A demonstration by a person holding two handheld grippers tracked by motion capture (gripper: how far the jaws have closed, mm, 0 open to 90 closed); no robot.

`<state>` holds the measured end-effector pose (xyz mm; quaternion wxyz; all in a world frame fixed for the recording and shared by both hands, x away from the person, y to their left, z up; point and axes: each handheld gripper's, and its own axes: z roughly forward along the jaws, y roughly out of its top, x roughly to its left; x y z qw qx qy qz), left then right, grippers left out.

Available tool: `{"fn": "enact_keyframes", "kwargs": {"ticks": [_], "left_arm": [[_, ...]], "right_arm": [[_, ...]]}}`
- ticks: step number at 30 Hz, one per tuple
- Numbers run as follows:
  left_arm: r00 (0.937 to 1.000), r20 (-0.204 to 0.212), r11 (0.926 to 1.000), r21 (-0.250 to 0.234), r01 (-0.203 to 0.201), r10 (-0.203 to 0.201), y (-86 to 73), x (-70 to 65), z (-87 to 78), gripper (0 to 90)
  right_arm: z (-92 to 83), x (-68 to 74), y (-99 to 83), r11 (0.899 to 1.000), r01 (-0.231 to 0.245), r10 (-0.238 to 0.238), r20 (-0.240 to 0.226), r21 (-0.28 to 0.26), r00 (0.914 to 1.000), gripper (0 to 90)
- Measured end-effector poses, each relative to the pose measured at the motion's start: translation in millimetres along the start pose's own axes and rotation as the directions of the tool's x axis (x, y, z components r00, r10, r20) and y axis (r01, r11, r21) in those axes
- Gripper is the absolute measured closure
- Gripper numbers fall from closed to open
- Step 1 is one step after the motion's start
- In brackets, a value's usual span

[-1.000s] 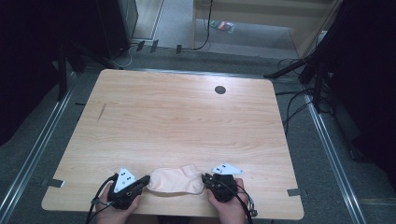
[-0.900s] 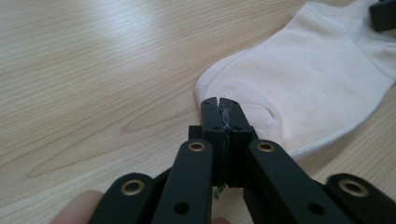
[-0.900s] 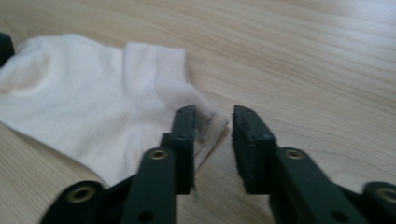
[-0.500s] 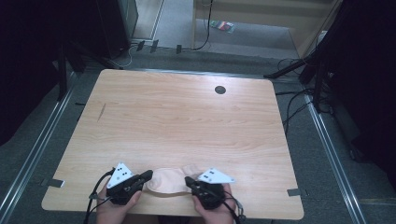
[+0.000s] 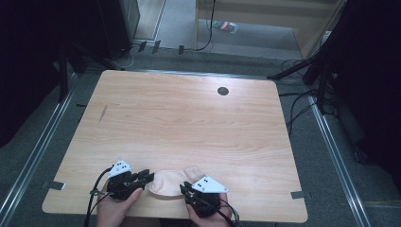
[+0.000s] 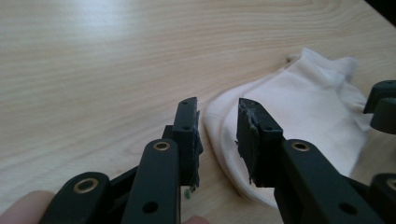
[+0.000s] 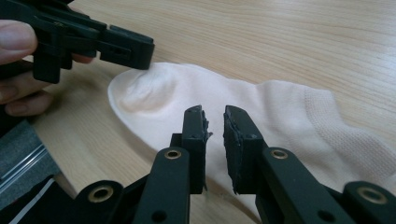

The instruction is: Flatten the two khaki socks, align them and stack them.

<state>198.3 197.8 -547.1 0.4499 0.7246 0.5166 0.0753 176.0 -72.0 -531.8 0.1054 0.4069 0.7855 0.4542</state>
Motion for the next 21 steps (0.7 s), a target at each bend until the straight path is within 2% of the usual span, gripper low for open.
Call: {"fn": "enact_keyframes", "kwargs": {"ticks": [2, 4, 6, 8, 9, 13, 16, 21], "left_arm": [[0.9995, 0.026, 0.9997, 0.017, 0.015, -0.015, -0.6, -1.1, 1.3, 69.4], [0.9996, 0.027, 0.9997, 0.023, 0.005, -0.006, -0.8, -3.1, 1.0, 70.8], [0.9999, 0.016, 0.9997, 0.023, -0.002, 0.001, -1.0, -4.9, 0.5, 79.8], [0.9997, -0.007, 0.9992, 0.03, -0.025, 0.025, -0.3, -5.9, -0.2, 89.8], [0.9997, -0.008, 0.9994, 0.027, -0.023, 0.023, 0.2, -6.6, -0.1, 90.0], [0.998, -0.012, 0.9979, -0.016, -0.062, 0.062, 4.1, -11.7, -2.7, 90.0], [0.9966, -0.032, 0.9958, -0.049, -0.078, 0.076, 8.1, -15.0, -3.5, 90.0], [0.9932, -0.075, 0.9957, -0.019, -0.091, 0.089, 5.8, -8.8, 7.2, 90.0]], "right_arm": [[-0.7, 2.4, -0.4, 1.0, 0.011, -0.011, 0.0, -0.001, 0.9999, 78.7], [0.8, 5.8, -1.0, 1.0, 0.026, -0.026, -0.006, 0.003, 0.9996, 78.3], [2.9, 8.6, -2.2, 0.999, 0.038, -0.038, -0.008, 0.013, 0.9993, 78.3], [4.7, 9.2, -3.0, 0.999, 0.04, -0.04, -0.01, 0.019, 0.9992, 78.3], [5.1, 9.4, -3.1, 0.999, 0.037, -0.037, -0.01, 0.019, 0.9993, 78.3], [5.0, 10.5, -2.4, 0.999, 0.042, -0.042, -0.01, 0.011, 0.9991, 78.6], [4.3, 11.3, -1.3, 0.999, 0.042, -0.042, -0.004, 0.001, 0.9991, 78.9], [8.7, 8.2, -1.5, 0.999, 0.034, -0.034, 0.007, 0.008, 0.9994, 79.2]]}}
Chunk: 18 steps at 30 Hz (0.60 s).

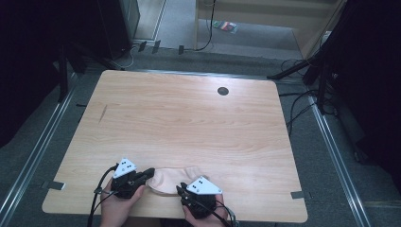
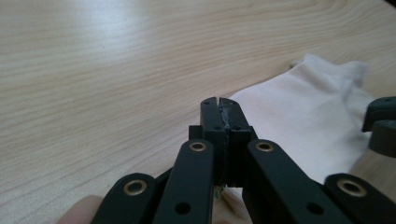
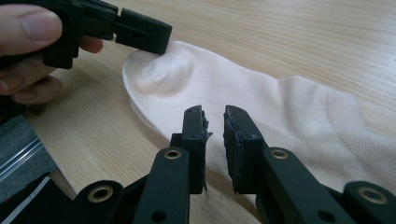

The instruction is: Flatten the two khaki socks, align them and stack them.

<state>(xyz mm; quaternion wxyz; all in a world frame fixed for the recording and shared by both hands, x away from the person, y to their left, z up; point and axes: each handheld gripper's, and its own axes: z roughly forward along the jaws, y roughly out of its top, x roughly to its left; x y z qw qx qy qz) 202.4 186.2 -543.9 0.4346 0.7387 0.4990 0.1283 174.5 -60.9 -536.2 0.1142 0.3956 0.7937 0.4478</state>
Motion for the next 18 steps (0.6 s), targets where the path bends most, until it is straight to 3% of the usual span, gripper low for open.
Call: {"fn": "enact_keyframes", "kwargs": {"ticks": [6, 9, 11, 12, 14, 18], "left_arm": [[0.9991, -0.035, 0.9997, 0.011, -0.023, 0.024, -3.4, -1.5, 2.7, 89.5], [0.9986, -0.051, 0.9991, -0.038, -0.02, 0.018, -2.5, -2.7, -4.6, 73.2], [0.9995, -0.022, 0.997, -0.074, -0.024, 0.023, -0.9, -5.0, -12.4, 77.8], [0.9994, -0.007, 0.9971, -0.069, -0.033, 0.033, -0.1, -7.1, -14.8, 84.3], [0.9975, 0.028, 0.9974, -0.034, -0.064, 0.065, -0.2, -11.0, -12.1, 90.0], [0.9968, 0.014, 0.9966, 0.022, -0.079, 0.079, -6.4, -12.8, -2.9, 90.0]], "right_arm": [[4.4, 1.6, -1.0, 1.0, 0.006, -0.006, -0.007, 0.018, 1.0, 78.5], [4.9, 3.0, -0.8, 1.0, 0.006, -0.006, -0.011, 0.01, 0.9999, 78.5], [3.6, 4.2, 1.0, 1.0, 0.001, -0.001, -0.016, -0.006, 0.9999, 79.5], [3.7, 5.2, 2.1, 1.0, -0.007, 0.007, -0.027, -0.013, 0.9996, 80.5], [7.1, 8.1, 4.0, 1.0, -0.014, 0.013, -0.053, -0.016, 0.9985, 82.0], [17.8, 14.9, 4.9, 1.0, 0.008, -0.009, -0.069, -0.009, 0.9976, 84.5]]}}
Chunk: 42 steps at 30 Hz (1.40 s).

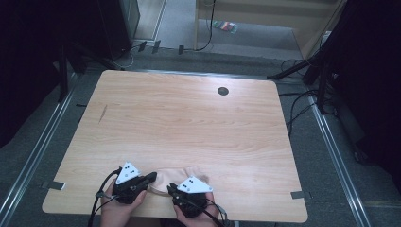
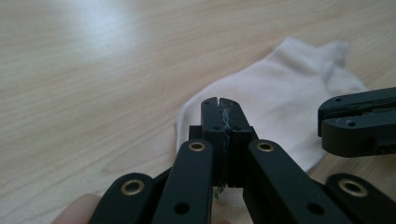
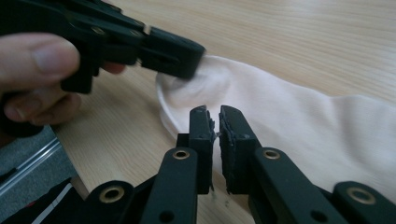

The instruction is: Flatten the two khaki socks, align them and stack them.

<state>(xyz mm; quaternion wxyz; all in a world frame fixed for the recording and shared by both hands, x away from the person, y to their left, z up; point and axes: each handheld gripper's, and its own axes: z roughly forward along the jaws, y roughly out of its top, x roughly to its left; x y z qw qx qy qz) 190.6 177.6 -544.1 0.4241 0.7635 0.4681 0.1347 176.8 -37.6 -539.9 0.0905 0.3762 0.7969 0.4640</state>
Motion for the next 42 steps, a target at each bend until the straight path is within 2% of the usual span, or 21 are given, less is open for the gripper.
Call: {"fn": "enact_keyframes", "kwargs": {"ticks": [1, 6, 10, 12, 14, 15, 17, 20, 22, 23, 26, 28, 29, 32, 36, 39, 40, 42], "left_arm": [[1.0, -0.009, 0.9999, 0.012, -0.002, 0.002, -2.2, -0.1, 2.1, 90.0], [1.0, -0.006, 0.9998, 0.019, -0.004, 0.004, -7.5, 2.7, 3.8, 87.1], [0.9998, 0.019, 0.9999, 0.01, 0.007, -0.007, -7.6, 4.0, 3.1, 82.5], [0.9985, 0.046, 0.9994, -0.018, 0.031, -0.03, -6.7, 7.4, -2.1, 78.2], [0.9984, 0.042, 0.9979, -0.051, 0.039, -0.037, -4.8, 7.9, -10.8, 80.0], [0.9983, 0.047, 0.998, -0.051, 0.038, -0.035, -4.0, 8.2, -14.8, 82.0], [0.9978, 0.059, 0.9988, -0.035, 0.033, -0.031, -5.3, 7.4, -19.1, 85.6], [0.9989, 0.045, 0.9998, 0.018, 0.006, -0.007, -12.6, 6.7, -15.5, 88.6], [0.999, 0.037, 0.9991, 0.036, 0.022, -0.023, -15.4, 8.1, -12.3, 89.0], [0.9982, 0.04, 0.9985, 0.035, 0.042, -0.044, -15.6, 9.6, -11.9, 89.3], [0.9964, 0.045, 0.9974, 0.017, 0.071, -0.071, -12.3, 13.4, -12.7, 88.0], [0.9945, 0.051, 0.9959, 0.001, 0.091, -0.091, -8.0, 16.6, -11.0, 86.6], [0.9945, 0.047, 0.9956, 0.004, 0.093, -0.093, -5.8, 17.1, -8.4, 86.5], [0.9969, 0.015, 0.9963, 0.04, 0.077, -0.077, -3.4, 19.0, 1.4, 88.8], [0.995, 0.0, 0.9944, 0.035, 0.1, -0.1, -1.6, 23.3, 4.0, 90.0], [0.9932, -0.03, 0.9928, 0.038, 0.113, -0.112, -1.1, 27.8, 5.6, 90.0], [0.9926, -0.028, 0.9921, 0.039, 0.119, -0.118, -1.1, 29.1, 5.3, 90.0], [0.9937, -0.04, 0.9935, 0.042, 0.106, -0.104, -1.4, 29.2, 4.7, 90.0]], "right_arm": [[8.6, 4.8, -0.7, 1.0, 0.011, -0.011, -0.013, 0.02, 0.9999, 85.9], [20.1, 11.3, -7.4, 0.994, 0.047, -0.044, -0.031, 0.101, 0.9985, 88.8], [20.2, 11.9, -5.8, 0.991, 0.059, -0.056, -0.03, 0.121, 0.998, 89.5], [18.7, 12.2, -4.2, 0.993, 0.052, -0.049, -0.034, 0.109, 0.9982, 88.2], [17.1, 11.7, -0.7, 0.995, 0.047, -0.044, -0.037, 0.086, 0.9984, 88.4], [16.6, 11.1, 1.7, 0.996, 0.052, -0.049, -0.034, 0.078, 0.9982, 89.0], [16.6, 9.6, 6.3, 0.997, 0.044, -0.042, -0.028, 0.067, 0.9987, 90.0], [21.6, 9.0, 9.3, 0.997, 0.034, -0.032, -0.034, 0.067, 0.9989, 90.0], [25.1, 13.0, 9.6, 0.997, 0.044, -0.041, -0.057, 0.066, 0.9976, 90.0], [27.6, 16.6, 9.6, 0.996, 0.058, -0.054, -0.062, 0.067, 0.9967, 90.0], [36.7, 24.4, 8.3, 0.991, 0.094, -0.088, -0.068, 0.092, 0.9938, 90.0], [41.8, 25.1, 5.3, 0.988, 0.098, -0.091, -0.064, 0.12, 0.9938, 90.0], [42.6, 24.7, 4.0, 0.989, 0.094, -0.086, -0.076, 0.117, 0.9934, 90.0], [42.7, 26.4, 4.4, 0.987, 0.106, -0.098, -0.072, 0.124, 0.9926, 90.0], [42.3, 25.0, 3.6, 0.987, 0.103, -0.093, -0.081, 0.122, 0.9923, 90.0], [41.8, 29.0, 2.4, 0.983, 0.143, -0.137, -0.059, 0.116, 0.9888, 90.0], [41.8, 30.8, 1.9, 0.981, 0.157, -0.152, -0.052, 0.115, 0.9871, 90.0], [41.7, 31.9, 1.5, 0.978, 0.174, -0.17, -0.043, 0.112, 0.9845, 90.0]]}}
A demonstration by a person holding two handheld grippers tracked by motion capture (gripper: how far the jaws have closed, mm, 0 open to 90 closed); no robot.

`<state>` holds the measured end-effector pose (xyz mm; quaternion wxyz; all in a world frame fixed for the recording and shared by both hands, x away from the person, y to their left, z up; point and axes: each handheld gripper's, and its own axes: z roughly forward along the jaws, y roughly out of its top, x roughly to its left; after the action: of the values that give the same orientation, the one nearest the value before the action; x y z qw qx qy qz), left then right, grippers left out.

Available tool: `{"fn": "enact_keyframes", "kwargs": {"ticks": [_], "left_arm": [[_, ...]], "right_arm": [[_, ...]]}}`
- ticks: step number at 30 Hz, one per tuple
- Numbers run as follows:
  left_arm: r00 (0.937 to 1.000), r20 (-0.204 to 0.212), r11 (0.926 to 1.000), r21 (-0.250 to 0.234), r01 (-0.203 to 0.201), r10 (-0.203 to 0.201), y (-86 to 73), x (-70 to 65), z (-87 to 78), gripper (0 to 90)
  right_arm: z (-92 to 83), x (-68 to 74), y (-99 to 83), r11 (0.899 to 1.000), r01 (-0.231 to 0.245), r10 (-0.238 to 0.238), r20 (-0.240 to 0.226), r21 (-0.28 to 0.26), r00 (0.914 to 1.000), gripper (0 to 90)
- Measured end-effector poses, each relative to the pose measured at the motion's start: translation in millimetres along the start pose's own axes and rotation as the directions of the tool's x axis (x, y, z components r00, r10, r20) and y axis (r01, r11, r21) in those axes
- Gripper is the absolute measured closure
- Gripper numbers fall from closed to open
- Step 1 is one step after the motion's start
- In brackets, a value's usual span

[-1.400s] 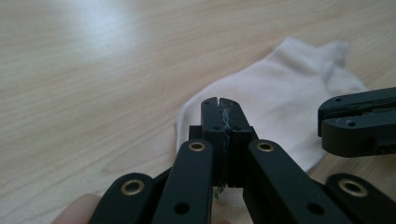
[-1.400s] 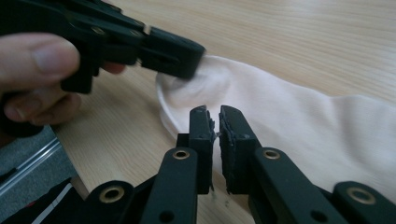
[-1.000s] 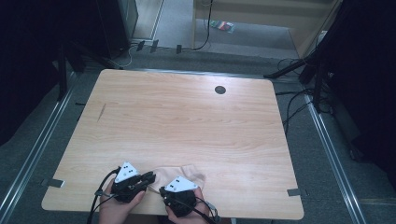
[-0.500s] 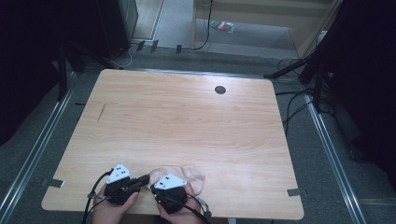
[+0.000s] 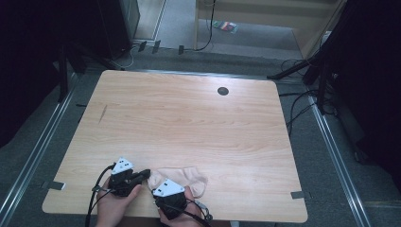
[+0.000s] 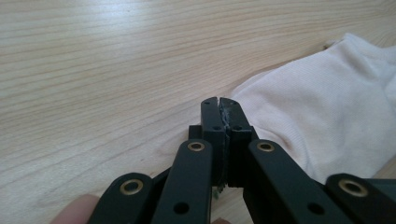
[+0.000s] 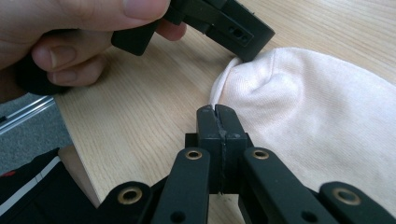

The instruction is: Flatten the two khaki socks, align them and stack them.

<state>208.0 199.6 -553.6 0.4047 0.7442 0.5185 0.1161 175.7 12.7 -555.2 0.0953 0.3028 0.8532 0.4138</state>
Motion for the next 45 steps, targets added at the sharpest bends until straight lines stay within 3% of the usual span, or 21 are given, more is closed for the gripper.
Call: {"fn": "enact_keyframes", "kwargs": {"ticks": [5, 6, 9, 13, 19, 21, 27, 32, 37, 38, 40, 41, 44, 45], "left_arm": [[0.9994, 0.017, 0.9993, -0.019, -0.031, 0.031, -2.2, -0.3, -2.9, 85.3], [0.9994, 0.026, 0.9993, -0.031, -0.02, 0.021, -2.8, 0.3, -4.5, 84.0], [0.9991, 0.04, 0.9977, -0.067, -0.012, 0.015, -5.3, 4.8, -11.2, 81.1], [0.9985, 0.055, 0.9933, -0.115, 0.01, -0.003, -10.0, 8.1, -20.5, 76.0], [0.9982, 0.059, 0.9855, -0.169, 0.019, -0.009, -13.5, 15.3, -31.2, 68.6], [0.9989, 0.045, 0.9781, -0.208, -0.001, 0.011, -14.7, 18.3, -34.4, 62.7], [0.9993, 0.037, 0.9636, -0.267, 0.0, 0.011, -16.4, 26.3, -40.4, 49.5], [0.9999, 0.003, 0.9469, -0.321, 0.016, -0.015, -17.2, 38.2, -45.7, 41.1], [0.9984, -0.022, 0.9368, -0.347, 0.041, -0.052, -17.2, 51.7, -51.6, 33.5], [0.9978, -0.03, 0.9357, -0.35, 0.045, -0.059, -17.2, 54.5, -52.9, 31.4], [0.9966, -0.041, 0.9312, -0.361, 0.053, -0.072, -17.4, 59.7, -55.8, 28.3], [0.9956, -0.045, 0.9272, -0.37, 0.059, -0.082, -17.4, 61.9, -56.9, 27.6], [0.9942, -0.061, 0.9271, -0.37, 0.06, -0.089, -17.9, 69.0, -60.3, 24.9], [0.9935, -0.07, 0.9282, -0.367, 0.058, -0.09, -18.1, 71.4, -61.2, 23.9]], "right_arm": [[-1.8, -2.6, -0.7, 1.0, -0.013, 0.012, -0.023, -0.005, 0.9997, 90.0], [-3.3, -3.5, -1.5, 1.0, -0.019, 0.019, -0.031, -0.019, 0.9993, 87.8], [-14.8, -11.6, -2.9, 0.995, -0.077, 0.073, -0.061, -0.067, 0.9955, 85.9], [-40.1, -29.4, -4.5, 0.984, -0.117, 0.114, -0.026, -0.131, 0.9931, 85.3], [-79.3, -67.4, -12.4, 0.964, -0.18, 0.196, 0.064, -0.195, 0.9786, 82.3], [-91.0, -81.3, -16.5, 0.956, -0.201, 0.226, 0.096, -0.215, 0.9695, 79.1], [-111.2, -112.9, -27.3, 0.935, -0.243, 0.291, 0.168, -0.259, 0.9418, 61.6], [-121.3, -131.8, -33.2, 0.923, -0.267, 0.332, 0.22, -0.278, 0.9174, 38.1], [-127.5, -146.2, -39.1, 0.911, -0.297, 0.371, 0.256, -0.286, 0.8929, 16.3], [-129.3, -148.8, -40.4, 0.907, -0.312, 0.386, 0.262, -0.285, 0.8845, 13.5], [-133.5, -154.5, -43.7, 0.903, -0.317, 0.396, 0.276, -0.291, 0.8758, 12.4], [-135.9, -157.0, -45.6, 0.906, -0.307, 0.39, 0.295, -0.291, 0.8721, 12.0], [-145.0, -166.8, -52.0, 0.898, -0.319, 0.412, 0.32, -0.303, 0.8533, 9.0], [-147.2, -169.5, -53.9, 0.895, -0.324, 0.417, 0.318, -0.307, 0.8512, 8.3]]}}
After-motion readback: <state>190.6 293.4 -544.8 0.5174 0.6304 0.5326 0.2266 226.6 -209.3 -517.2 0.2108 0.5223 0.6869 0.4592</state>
